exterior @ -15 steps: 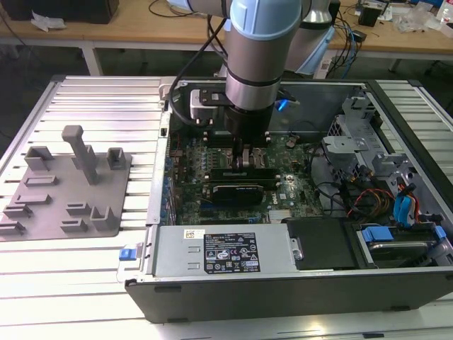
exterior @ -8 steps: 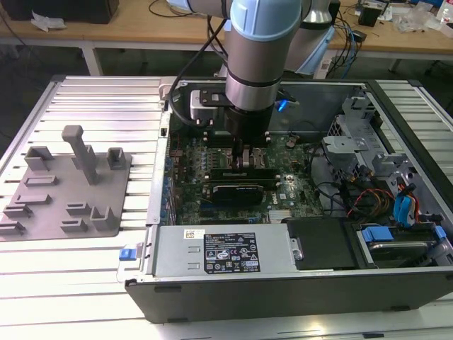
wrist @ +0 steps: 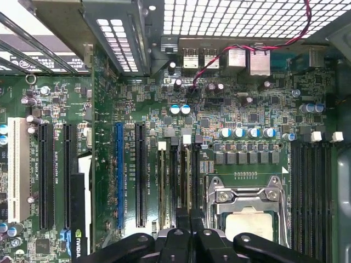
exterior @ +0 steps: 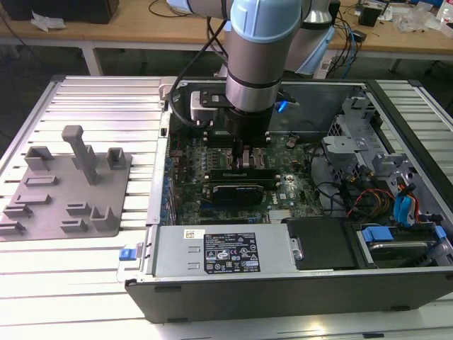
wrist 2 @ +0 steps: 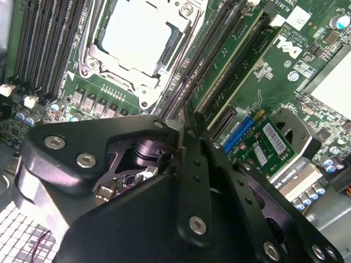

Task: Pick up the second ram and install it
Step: 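Insert the second ram into the second slot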

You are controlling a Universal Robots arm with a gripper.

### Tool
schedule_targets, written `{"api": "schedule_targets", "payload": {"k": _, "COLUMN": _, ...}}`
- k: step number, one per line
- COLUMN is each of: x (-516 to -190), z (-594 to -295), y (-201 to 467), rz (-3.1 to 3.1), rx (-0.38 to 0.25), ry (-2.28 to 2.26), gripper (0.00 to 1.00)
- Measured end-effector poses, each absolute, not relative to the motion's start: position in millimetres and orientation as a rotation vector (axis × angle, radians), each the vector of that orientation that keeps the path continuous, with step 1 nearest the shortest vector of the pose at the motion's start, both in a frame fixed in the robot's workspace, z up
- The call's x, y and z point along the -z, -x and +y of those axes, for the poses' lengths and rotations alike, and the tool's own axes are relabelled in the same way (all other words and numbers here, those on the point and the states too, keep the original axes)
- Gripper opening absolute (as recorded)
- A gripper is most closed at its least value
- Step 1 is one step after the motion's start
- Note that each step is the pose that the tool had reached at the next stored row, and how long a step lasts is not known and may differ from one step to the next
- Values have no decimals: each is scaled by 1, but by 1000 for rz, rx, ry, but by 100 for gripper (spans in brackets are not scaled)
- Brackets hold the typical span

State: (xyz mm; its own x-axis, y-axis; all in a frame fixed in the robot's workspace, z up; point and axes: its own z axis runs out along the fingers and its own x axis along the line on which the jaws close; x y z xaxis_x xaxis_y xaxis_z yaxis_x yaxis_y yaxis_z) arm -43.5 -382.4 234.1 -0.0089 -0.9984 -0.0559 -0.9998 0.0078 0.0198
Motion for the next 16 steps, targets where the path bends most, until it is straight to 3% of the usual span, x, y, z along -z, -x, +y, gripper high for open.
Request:
{"api": "schedule_targets", "payload": {"k": 13, "x": -228, "z": -383, "y": 44, "rz": 2212, "rx": -83, "ry": 2194, "gripper": 9}}
{"api": "schedule_targets", "payload": {"k": 16, "x": -228, "z": -383, "y": 44, "rz": 2212, "rx": -83, "ry": 2194, "gripper": 16}}
